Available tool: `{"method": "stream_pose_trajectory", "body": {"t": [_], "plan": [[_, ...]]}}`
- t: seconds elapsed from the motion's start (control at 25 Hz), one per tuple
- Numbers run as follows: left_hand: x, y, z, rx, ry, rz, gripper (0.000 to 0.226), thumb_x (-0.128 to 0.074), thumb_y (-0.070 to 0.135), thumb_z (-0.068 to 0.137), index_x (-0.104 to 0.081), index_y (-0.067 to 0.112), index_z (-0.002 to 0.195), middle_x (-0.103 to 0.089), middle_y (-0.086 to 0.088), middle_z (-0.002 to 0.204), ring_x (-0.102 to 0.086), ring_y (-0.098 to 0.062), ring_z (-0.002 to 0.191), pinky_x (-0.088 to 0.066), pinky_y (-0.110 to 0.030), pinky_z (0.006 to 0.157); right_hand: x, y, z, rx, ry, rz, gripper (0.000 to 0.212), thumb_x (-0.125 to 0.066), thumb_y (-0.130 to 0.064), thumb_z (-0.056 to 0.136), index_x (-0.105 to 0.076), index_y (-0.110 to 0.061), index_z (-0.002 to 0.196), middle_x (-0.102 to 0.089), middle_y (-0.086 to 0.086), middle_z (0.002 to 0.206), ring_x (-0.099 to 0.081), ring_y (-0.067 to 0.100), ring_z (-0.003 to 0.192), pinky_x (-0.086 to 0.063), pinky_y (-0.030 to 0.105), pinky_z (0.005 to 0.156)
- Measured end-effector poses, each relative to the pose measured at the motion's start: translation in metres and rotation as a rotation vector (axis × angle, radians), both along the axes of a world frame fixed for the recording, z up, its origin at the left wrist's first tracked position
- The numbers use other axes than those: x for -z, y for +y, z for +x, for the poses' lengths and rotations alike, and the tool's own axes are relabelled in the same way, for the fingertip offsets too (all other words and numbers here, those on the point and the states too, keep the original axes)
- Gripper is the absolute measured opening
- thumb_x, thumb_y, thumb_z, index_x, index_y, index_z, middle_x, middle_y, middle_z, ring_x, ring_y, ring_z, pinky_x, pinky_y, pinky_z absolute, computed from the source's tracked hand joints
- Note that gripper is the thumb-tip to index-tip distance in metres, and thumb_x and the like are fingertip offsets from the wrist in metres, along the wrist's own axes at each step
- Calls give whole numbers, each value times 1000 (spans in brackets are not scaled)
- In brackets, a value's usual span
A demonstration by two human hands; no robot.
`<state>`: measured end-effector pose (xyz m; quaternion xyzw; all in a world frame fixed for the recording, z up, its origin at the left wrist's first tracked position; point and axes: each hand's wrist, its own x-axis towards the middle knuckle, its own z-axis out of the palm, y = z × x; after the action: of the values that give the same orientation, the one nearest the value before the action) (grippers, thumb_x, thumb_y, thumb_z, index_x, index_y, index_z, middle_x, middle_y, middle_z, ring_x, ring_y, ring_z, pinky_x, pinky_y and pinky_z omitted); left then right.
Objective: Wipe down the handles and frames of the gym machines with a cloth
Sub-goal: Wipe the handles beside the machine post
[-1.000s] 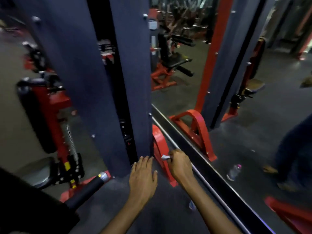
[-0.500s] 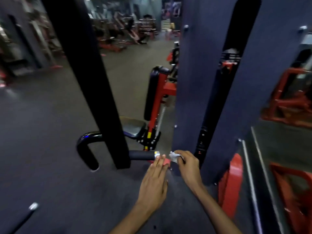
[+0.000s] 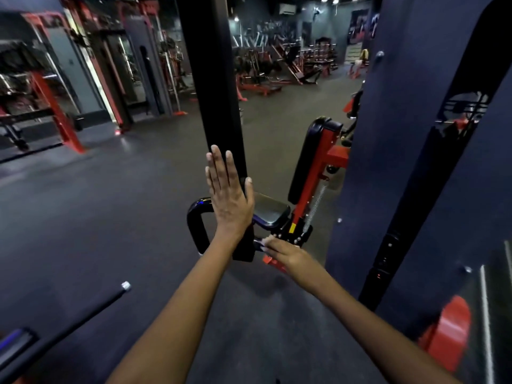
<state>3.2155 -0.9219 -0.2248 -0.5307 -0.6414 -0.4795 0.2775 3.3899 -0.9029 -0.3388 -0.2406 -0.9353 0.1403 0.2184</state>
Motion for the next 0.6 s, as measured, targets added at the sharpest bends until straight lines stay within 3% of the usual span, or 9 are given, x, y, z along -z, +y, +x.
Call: {"method": "stream_pose_trajectory", "body": {"t": [0.12,0.2,0.28,0.36,0.52,0.6], "plan": [[9,6,-9,45,61,40,94,-52,14,93,24,26,148,32,9,154,20,-15,145,3,-34,120,22,8,45,-4,107,263,37,-38,-22,100,-56,-5,126,-53,7,135,-47,16,128,-25,23,113],[10,9,-11,61,85,54,90,-48,14,94,23,25,148,31,8,154,20,-15,145,2,-34,121,8,12,21,48,131,249,32,-48,-16,94,-60,-4,122,-57,8,130,-53,19,123,-35,24,108],[12,11,-12,62,104,59,86,-44,16,95,22,23,148,31,6,155,19,-16,145,2,-34,121,-11,11,-32,13,88,218,31,-50,-7,86,-66,-2,112,-61,10,125,-56,21,120,-45,28,100],[17,12,-14,64,126,63,82,-40,18,96,22,21,149,30,4,155,19,-17,146,2,-35,121,-1,18,-50,-68,-55,379,35,-44,-10,84,-68,-2,108,-63,12,121,-58,23,117,-51,30,92],[17,17,-18,66,143,95,79,-38,17,96,20,18,149,28,0,156,18,-20,146,0,-38,121,14,39,23,-213,-33,566,42,-27,-20,104,-64,-4,118,-59,8,130,-50,19,126,-40,25,104],[17,21,-18,59,143,104,80,-38,16,95,20,17,150,28,0,156,17,-20,146,-1,-38,120,1,40,25,-90,90,465,42,-31,-15,99,-71,-5,103,-68,8,111,-63,19,105,-50,25,91]]}}
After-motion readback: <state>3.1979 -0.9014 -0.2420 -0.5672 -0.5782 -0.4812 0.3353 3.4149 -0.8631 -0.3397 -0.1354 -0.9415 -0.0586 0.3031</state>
